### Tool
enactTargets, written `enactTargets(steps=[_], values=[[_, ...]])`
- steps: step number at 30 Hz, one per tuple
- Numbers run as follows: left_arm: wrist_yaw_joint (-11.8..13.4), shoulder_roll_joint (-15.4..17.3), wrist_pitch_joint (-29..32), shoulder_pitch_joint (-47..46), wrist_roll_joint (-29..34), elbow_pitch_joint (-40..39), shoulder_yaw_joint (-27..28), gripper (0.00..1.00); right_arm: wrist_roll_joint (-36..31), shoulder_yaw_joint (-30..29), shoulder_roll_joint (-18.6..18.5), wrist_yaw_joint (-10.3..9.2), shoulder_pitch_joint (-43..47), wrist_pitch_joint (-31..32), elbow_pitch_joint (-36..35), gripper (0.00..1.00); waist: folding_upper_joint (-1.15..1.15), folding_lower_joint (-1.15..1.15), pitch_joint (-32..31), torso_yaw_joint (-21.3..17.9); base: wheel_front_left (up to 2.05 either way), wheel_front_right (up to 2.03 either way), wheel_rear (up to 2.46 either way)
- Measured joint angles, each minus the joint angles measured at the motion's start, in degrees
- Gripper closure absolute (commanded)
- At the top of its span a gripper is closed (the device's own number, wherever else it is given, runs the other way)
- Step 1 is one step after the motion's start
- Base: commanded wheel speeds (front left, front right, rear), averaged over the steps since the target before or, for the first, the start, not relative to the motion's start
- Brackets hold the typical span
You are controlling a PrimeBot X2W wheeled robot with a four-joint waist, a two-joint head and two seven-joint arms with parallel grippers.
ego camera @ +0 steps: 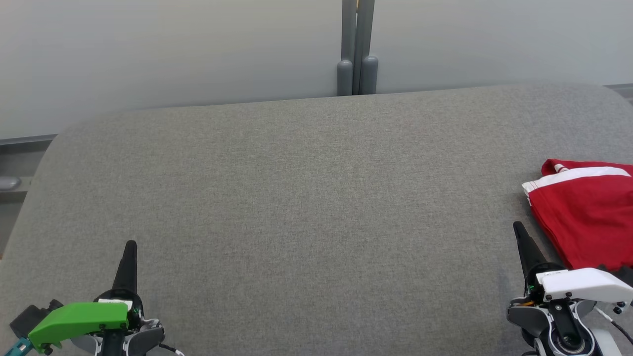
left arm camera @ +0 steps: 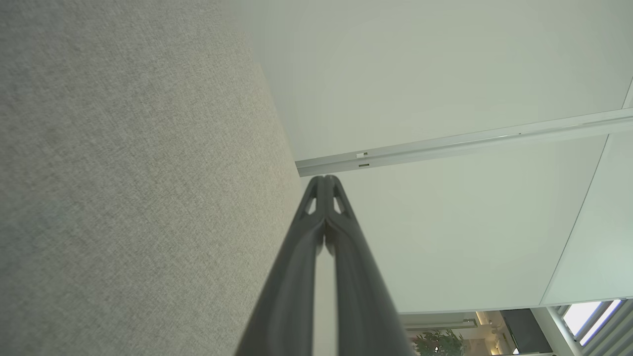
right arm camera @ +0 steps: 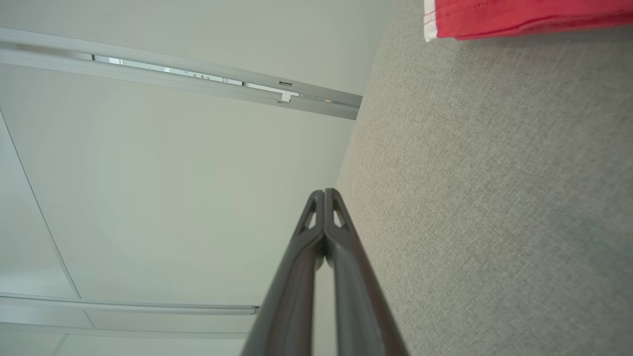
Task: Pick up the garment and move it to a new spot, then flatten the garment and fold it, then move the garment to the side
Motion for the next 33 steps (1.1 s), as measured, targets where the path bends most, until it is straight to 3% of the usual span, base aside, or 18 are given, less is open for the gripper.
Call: enactTargets(steps=[33], values=[[-0.2,-0.4,2.9,-2.0,-9.9,-0.6,1.1,1.00,13.4,0.5,-0.2,0.00,-1.1,2.9,-0.5,1.00,0.00,0.00,0.4,-0.2,0.00,0.00,0.00]])
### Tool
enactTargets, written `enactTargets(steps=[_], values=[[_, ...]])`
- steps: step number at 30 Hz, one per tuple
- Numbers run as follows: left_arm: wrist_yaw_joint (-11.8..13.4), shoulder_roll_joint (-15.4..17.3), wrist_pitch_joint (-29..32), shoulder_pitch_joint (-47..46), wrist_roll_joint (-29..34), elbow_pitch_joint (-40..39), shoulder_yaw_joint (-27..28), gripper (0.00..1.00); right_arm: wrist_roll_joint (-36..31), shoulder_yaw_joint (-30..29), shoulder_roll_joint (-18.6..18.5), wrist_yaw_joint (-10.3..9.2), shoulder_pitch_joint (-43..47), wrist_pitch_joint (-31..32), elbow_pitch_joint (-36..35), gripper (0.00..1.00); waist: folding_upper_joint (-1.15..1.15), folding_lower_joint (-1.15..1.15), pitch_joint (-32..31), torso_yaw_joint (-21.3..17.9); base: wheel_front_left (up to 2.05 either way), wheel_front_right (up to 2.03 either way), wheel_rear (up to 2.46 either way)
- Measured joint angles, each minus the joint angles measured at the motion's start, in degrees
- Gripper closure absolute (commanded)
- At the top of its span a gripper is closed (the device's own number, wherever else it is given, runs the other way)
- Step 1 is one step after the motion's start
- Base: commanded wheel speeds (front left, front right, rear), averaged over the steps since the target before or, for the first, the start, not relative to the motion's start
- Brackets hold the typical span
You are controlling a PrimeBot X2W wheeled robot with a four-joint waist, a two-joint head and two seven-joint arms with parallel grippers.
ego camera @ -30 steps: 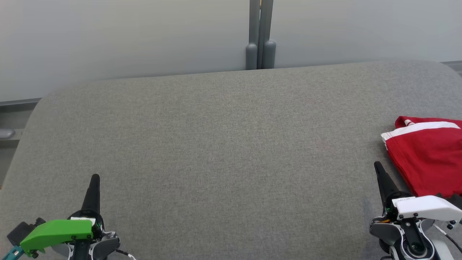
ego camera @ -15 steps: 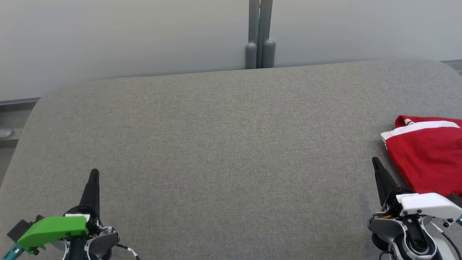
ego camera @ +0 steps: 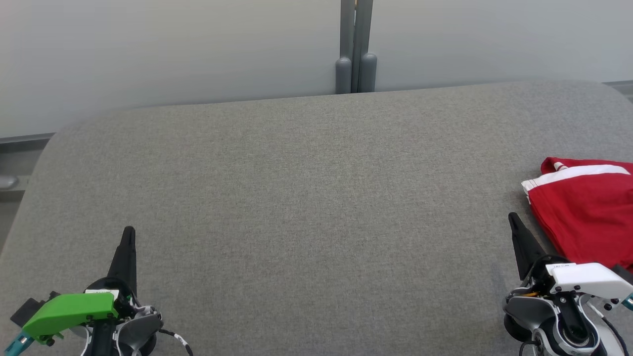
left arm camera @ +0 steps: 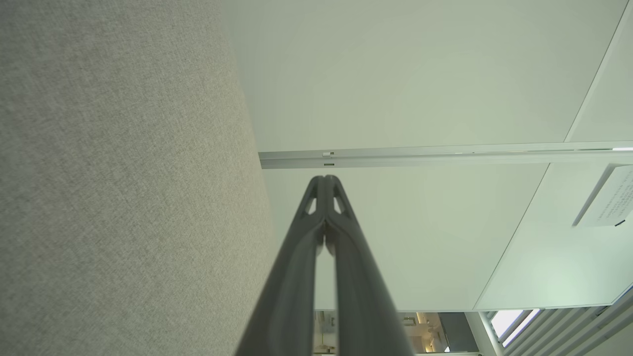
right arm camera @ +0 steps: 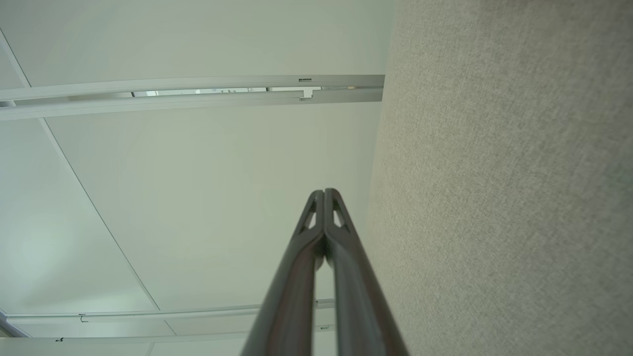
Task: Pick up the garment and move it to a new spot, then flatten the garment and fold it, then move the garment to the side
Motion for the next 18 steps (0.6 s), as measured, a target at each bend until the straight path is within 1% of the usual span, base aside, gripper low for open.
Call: enactTargets(steps=[18], values=[[0.0,0.0,0.0,0.0,0.0,0.0,0.0,1.00,0.0,0.0,0.0,0.00,0.0,0.0,0.0,1.00,0.00,0.00,0.0,0.0,0.00,0.00,0.00]])
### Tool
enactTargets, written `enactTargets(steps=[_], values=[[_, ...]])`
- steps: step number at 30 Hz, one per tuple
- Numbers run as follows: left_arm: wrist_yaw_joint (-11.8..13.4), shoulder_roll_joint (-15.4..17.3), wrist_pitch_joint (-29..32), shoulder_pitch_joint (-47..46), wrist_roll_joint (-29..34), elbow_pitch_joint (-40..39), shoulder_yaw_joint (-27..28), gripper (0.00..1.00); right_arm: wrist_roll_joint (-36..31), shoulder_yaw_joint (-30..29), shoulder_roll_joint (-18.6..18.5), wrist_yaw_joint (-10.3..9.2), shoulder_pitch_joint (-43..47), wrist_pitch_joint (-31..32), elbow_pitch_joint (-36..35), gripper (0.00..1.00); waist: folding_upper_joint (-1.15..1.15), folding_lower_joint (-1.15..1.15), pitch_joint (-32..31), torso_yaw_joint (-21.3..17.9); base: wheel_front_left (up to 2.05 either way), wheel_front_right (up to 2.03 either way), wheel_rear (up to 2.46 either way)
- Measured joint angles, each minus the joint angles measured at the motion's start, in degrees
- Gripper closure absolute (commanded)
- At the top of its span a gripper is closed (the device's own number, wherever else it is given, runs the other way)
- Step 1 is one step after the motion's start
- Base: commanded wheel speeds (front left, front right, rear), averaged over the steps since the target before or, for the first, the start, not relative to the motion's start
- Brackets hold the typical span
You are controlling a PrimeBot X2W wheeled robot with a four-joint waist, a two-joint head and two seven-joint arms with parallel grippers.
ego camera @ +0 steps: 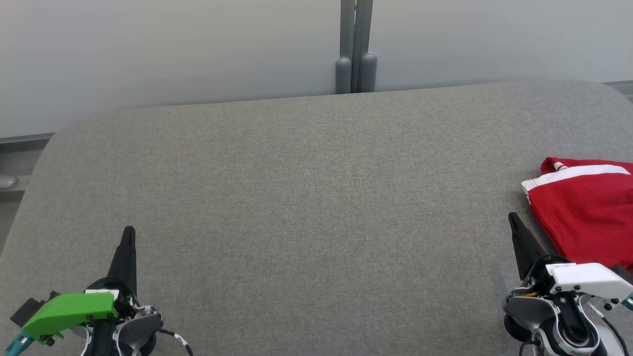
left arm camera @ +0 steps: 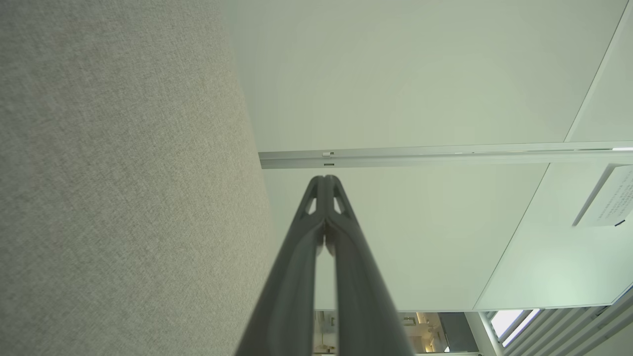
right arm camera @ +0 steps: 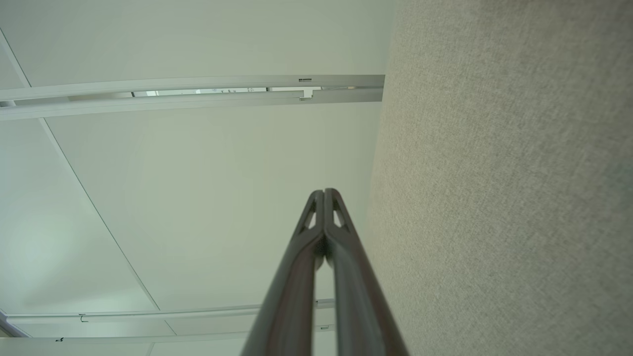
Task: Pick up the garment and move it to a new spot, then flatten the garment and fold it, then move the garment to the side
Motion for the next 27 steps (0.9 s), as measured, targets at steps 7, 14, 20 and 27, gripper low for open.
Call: enactTargets(steps=[7,14,20,27], values=[[0.0,0.0,0.0,0.0,0.0,0.0,0.0,1.00,0.0,0.0,0.0,0.00,0.0,0.0,0.0,1.00,0.00,0.00,0.0,0.0,0.00,0.00,0.00],[0.0,0.0,0.0,0.0,0.0,0.0,0.0,1.00,0.0,0.0,0.0,0.00,0.0,0.0,0.0,1.00,0.00,0.00,0.0,0.0,0.00,0.00,0.00],[0.0,0.0,0.0,0.0,0.0,0.0,0.0,1.00,0.0,0.0,0.0,0.00,0.0,0.0,0.0,1.00,0.00,0.00,0.0,0.0,0.00,0.00,0.00],[0.0,0.0,0.0,0.0,0.0,0.0,0.0,1.00,0.0,0.0,0.0,0.00,0.0,0.0,0.0,1.00,0.00,0.00,0.0,0.0,0.00,0.00,0.00]])
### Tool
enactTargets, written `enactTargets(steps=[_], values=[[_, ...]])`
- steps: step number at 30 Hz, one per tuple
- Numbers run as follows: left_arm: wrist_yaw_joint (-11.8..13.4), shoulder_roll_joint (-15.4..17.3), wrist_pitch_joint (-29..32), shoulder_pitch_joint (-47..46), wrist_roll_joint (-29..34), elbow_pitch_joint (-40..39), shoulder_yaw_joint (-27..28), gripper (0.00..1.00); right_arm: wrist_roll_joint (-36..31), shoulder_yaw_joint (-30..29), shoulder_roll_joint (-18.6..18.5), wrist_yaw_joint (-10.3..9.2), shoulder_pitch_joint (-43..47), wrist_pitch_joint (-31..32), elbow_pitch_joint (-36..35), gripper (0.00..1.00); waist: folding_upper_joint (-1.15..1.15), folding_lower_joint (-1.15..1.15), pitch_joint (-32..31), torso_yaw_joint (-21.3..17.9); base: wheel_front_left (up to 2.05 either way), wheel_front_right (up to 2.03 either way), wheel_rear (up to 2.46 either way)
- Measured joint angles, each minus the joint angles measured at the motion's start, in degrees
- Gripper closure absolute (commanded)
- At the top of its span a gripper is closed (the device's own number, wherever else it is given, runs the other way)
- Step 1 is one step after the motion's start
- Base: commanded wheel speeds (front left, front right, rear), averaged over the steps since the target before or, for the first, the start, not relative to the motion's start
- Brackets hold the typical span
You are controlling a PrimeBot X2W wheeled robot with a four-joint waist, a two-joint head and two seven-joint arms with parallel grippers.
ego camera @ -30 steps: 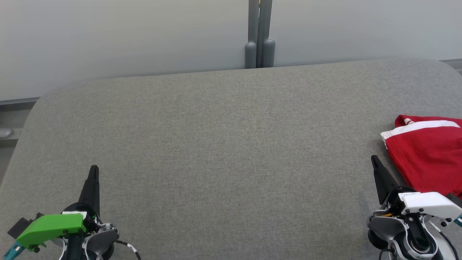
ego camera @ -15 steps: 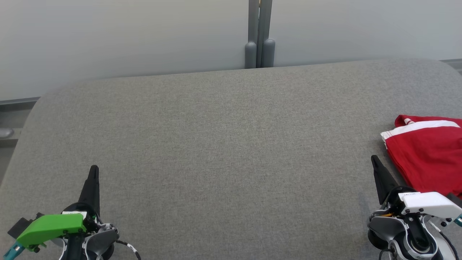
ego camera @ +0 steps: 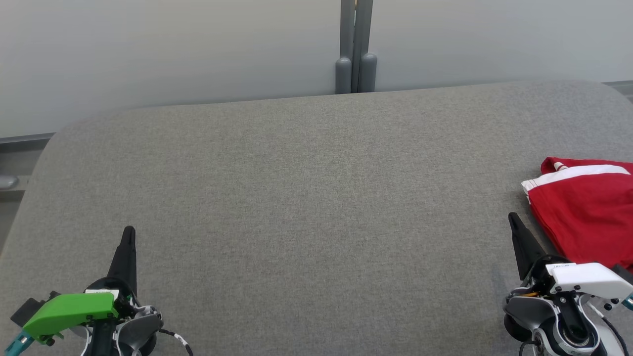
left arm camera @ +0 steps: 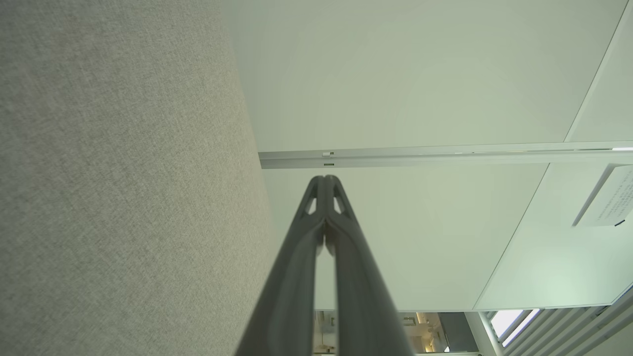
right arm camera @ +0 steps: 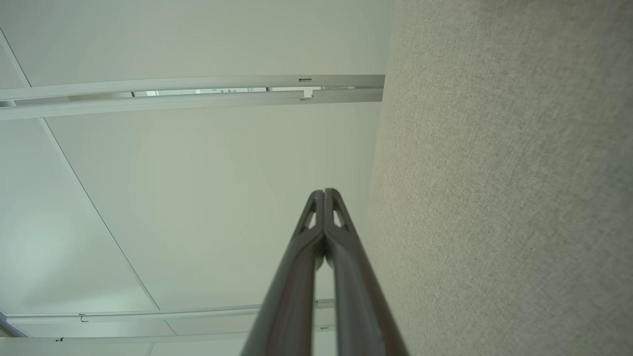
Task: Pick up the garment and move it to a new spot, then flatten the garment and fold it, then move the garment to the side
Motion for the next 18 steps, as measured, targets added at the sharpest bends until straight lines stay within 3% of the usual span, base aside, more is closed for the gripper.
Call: enactTargets(steps=[18], values=[[0.0,0.0,0.0,0.0,0.0,0.0,0.0,1.00,0.0,0.0,0.0,0.00,0.0,0.0,0.0,1.00,0.00,0.00,0.0,0.0,0.00,0.00,0.00]])
